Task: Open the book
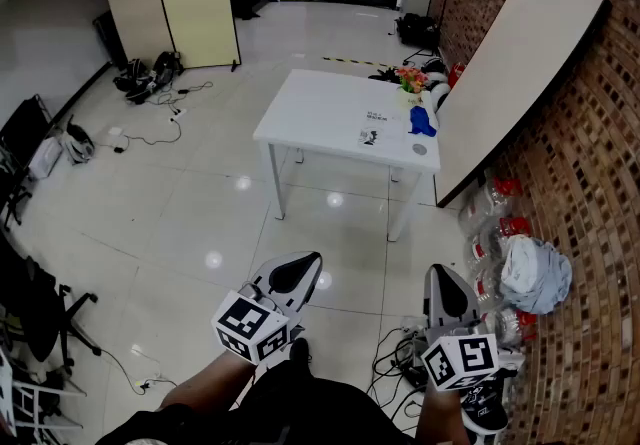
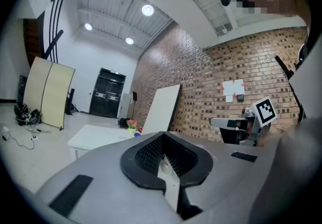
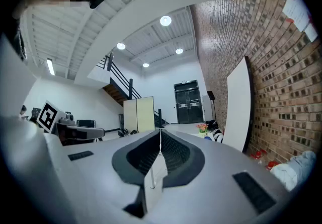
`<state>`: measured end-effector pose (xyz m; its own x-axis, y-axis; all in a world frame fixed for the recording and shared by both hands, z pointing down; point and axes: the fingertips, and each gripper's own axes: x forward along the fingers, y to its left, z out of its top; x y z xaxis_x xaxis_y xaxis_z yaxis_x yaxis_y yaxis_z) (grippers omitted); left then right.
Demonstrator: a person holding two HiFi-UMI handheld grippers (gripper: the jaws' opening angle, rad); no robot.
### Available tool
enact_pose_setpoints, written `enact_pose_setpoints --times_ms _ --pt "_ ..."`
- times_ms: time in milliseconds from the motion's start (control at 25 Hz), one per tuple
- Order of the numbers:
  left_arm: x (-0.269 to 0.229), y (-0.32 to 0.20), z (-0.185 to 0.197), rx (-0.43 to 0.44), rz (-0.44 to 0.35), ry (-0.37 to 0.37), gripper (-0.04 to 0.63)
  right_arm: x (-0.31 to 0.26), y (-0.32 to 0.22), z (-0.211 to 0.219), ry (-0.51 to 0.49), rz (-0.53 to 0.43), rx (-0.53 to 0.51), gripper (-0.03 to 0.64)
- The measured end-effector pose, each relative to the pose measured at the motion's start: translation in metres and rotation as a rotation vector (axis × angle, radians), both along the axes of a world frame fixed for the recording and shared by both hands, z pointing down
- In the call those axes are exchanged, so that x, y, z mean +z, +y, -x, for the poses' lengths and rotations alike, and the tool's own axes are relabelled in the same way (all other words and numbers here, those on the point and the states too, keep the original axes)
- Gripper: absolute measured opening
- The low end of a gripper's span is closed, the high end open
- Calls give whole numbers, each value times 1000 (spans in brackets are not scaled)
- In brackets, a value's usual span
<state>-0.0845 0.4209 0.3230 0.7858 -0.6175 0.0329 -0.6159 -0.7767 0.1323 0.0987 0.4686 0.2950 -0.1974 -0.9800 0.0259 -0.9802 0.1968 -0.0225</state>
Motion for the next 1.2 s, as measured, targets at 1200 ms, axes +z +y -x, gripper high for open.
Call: enact_pose_setpoints --times_ms 1200 --pt "-3 -368 -105 -71 22 -38 -5 4 -391 -107 0 25 -113 0"
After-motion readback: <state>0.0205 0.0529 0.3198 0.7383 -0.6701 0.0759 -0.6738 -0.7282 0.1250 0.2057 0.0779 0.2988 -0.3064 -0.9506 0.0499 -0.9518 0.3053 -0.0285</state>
